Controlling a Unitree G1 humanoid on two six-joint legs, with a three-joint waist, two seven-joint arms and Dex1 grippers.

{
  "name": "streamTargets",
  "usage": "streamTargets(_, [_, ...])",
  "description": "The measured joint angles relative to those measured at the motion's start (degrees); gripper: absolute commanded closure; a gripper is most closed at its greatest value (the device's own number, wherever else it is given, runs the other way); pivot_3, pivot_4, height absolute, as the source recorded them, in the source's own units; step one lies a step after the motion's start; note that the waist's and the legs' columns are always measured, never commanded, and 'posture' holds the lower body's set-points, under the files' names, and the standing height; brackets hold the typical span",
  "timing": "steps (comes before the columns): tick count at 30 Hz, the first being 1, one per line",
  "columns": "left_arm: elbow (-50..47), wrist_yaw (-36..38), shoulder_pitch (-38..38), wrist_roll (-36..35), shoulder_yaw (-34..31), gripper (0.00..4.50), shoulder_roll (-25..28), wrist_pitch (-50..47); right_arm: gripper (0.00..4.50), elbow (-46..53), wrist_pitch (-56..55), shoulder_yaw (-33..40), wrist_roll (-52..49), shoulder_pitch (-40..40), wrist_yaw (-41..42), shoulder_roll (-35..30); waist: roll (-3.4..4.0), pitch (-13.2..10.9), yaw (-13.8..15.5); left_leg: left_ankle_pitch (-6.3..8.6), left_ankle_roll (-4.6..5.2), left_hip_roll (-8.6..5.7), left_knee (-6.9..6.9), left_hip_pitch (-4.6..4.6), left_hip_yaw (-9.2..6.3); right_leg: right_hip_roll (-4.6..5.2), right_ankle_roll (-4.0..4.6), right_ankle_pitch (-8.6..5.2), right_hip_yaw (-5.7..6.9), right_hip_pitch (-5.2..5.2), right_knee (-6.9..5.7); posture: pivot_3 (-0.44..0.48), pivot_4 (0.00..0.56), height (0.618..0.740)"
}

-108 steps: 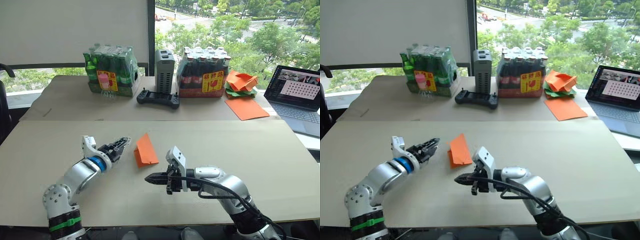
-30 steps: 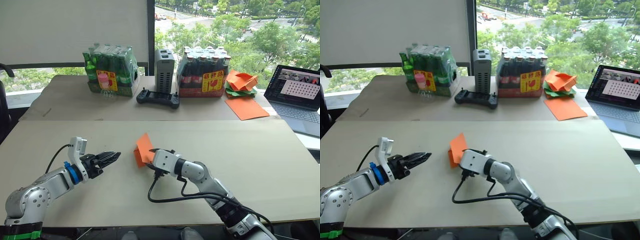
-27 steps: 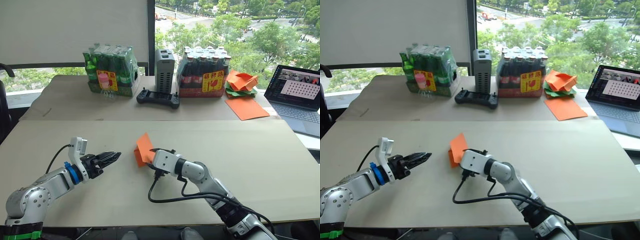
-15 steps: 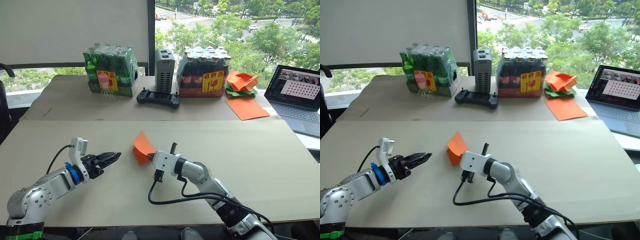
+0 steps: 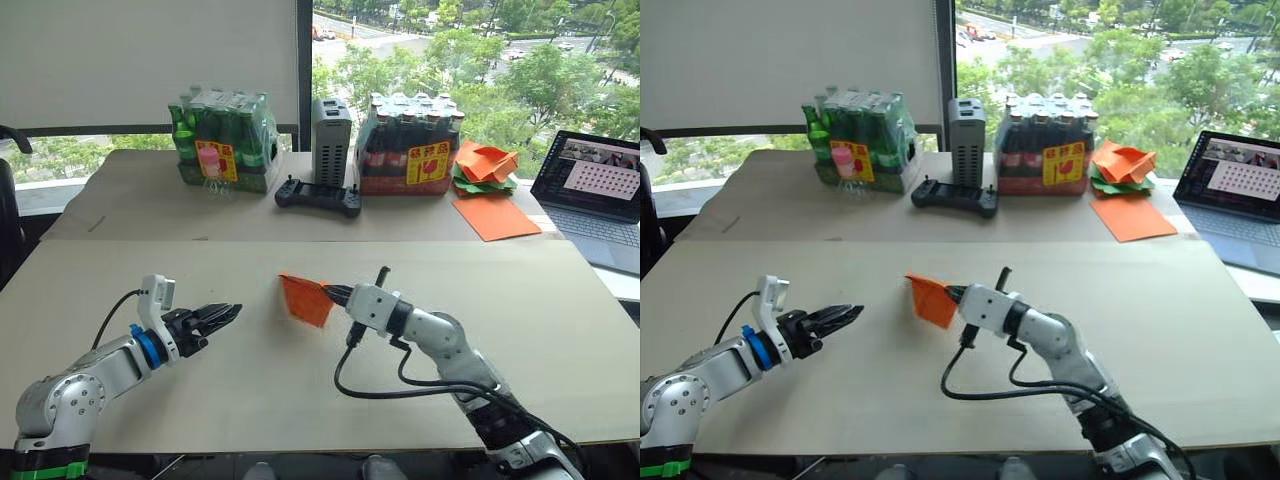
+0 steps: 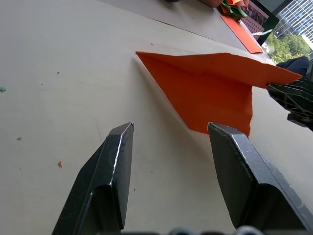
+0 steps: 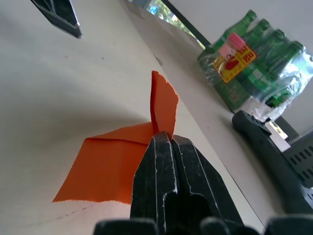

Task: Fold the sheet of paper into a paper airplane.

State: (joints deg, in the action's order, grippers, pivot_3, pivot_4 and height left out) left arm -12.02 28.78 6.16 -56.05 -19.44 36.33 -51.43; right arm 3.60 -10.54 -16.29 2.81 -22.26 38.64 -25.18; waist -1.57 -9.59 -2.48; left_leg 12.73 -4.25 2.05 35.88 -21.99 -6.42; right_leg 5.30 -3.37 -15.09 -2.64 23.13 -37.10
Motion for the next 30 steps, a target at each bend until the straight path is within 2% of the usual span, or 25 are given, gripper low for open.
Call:
streamTargets(6, [0.6, 0.1, 0.1, 0.7, 0.1, 1.93, -0.3, 0.0, 4.47, 5.8, 2.6, 2.9, -11.0, 1.4, 6.0, -0.5, 0.01, 0.0, -0.2, 0.0, 0.0, 0.01, 0.0, 0.04, 0.0, -0.01, 0.01, 0.0, -0.01, 0.0, -0.05, 0.0, 0.15, 0.74])
streamTargets(9, [0.8, 0.2, 0.1, 1.1, 0.1, 1.93, -0.4, 0.0, 4.47, 7.0, 3.2, 3.2, -12.6, 1.8, 7.9, -1.3, 0.01, 0.0, 0.0, 0.0, 0.0, 0.0, 0.02, 0.03, 0.0, 0.0, 0.0, 0.0, -0.01, -0.01, -0.03, 0.0, 0.15, 0.74])
streamTargets(15, [1.5, 0.6, 0.3, 2.0, 0.1, 1.93, -0.8, 0.0, 4.47, 2.7, -3.5, 0.0, -6.9, 4.7, 11.3, -3.6, 0.01, 0.0, 0.1, 0.0, 0.0, 0.0, 0.03, 0.05, 0.0, -0.01, 0.0, 0.0, 0.0, -0.01, -0.04, 0.0, 0.15, 0.74])
streamTargets(22, [1.6, 1.1, 1.6, 2.5, 0.1, 1.93, -0.8, 0.0, 4.47, -4.4, -13.0, -1.1, -1.8, 2.8, 11.9, -4.6, 0.01, 0.0, 0.0, 0.0, 0.0, 0.0, 0.03, 0.04, 0.0, -0.01, 0.0, 0.0, 0.0, -0.01, -0.04, 0.0, 0.15, 0.74])
streamTargets(26, [1.6, 1.4, 2.3, 3.2, 0.2, 1.93, -0.8, 0.0, 3.36, -5.9, -16.2, -1.3, -1.8, 2.7, 12.7, -4.8, 0.01, 0.0, 0.0, 0.0, 0.0, -0.01, 0.03, 0.04, 0.0, 0.0, 0.0, 0.0, -0.01, -0.02, -0.04, 0.0, 0.15, 0.74])
streamTargets(30, [1.6, 2.0, 2.8, 3.8, 0.9, 1.93, -0.8, 0.0, 2.01, -6.3, -16.8, -1.3, -2.1, 2.7, 13.7, -4.8, 0.01, 0.0, 0.0, 0.0, 0.0, 0.0, 0.03, 0.04, 0.0, -0.01, 0.0, 0.0, 0.0, -0.02, -0.04, 0.0, 0.15, 0.74])
